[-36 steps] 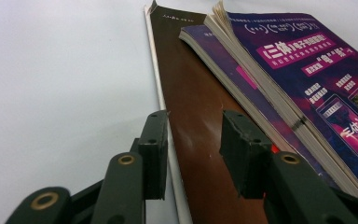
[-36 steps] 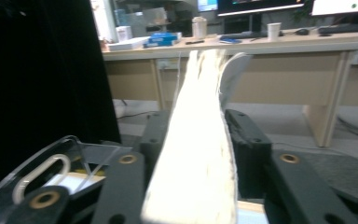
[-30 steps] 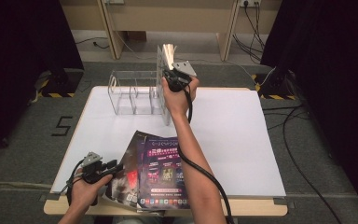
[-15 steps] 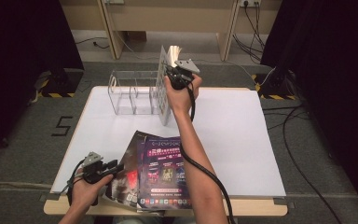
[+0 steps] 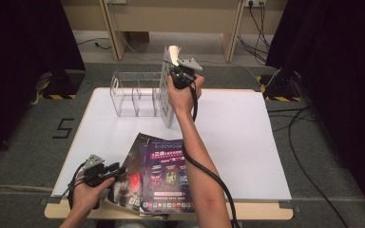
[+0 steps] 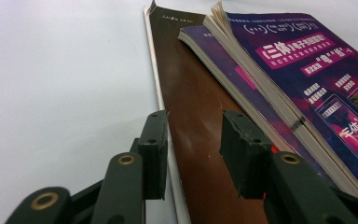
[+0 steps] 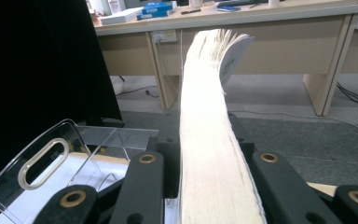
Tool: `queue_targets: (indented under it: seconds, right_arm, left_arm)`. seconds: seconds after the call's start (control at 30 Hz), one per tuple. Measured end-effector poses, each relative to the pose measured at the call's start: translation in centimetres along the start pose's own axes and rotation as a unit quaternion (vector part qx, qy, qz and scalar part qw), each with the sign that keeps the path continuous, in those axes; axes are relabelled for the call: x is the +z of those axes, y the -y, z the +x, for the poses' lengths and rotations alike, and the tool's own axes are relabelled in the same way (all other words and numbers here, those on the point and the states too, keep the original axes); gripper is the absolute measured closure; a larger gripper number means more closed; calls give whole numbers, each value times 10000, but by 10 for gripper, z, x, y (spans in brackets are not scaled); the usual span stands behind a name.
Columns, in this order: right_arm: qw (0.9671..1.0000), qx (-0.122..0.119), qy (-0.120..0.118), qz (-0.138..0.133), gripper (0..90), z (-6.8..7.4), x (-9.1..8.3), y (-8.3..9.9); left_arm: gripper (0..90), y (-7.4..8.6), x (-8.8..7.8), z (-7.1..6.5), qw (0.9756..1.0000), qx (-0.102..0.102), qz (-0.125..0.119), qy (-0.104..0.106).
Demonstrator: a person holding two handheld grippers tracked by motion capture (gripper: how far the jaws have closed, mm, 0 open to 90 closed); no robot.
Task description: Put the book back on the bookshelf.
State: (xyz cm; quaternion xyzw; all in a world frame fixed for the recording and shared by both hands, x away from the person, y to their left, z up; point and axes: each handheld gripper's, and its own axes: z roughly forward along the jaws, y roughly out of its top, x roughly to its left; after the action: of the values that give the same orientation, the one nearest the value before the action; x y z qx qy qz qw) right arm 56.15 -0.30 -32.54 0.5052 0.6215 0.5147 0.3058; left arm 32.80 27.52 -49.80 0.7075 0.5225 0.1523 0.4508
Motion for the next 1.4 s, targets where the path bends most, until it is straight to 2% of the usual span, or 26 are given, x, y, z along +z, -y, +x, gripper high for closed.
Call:
queue_targets:
  seconds: [0.17, 0.27, 0.43, 0.77, 0.97, 1.4]
  right_arm:
    - [10000, -51, -39, -75, 740, 2, 1, 0]
    - [9998, -45, -138, -100, 740, 3, 2, 0]
    - [9998, -116, -122, -88, 741, 4, 3, -2]
    - [9997, -66, -208, -89, 742, 3, 2, -3]
    - [9993, -78, -305, -175, 743, 5, 2, -6]
    - [9984, 44, -242, -511, 742, 18, 3, -13]
  left_arm:
    - [609, 0, 0, 0, 10000, 3, 0, 5]
    - [610, 0, 0, 1, 10000, -11, 0, 2]
    - [610, 0, -1, 1, 10000, -13, -24, -11]
    - [611, 0, 0, 1, 10000, -13, -25, -4]
    - [611, 0, 0, 1, 10000, -21, -30, 6]
    - [611, -1, -1, 2, 10000, -18, -37, 15]
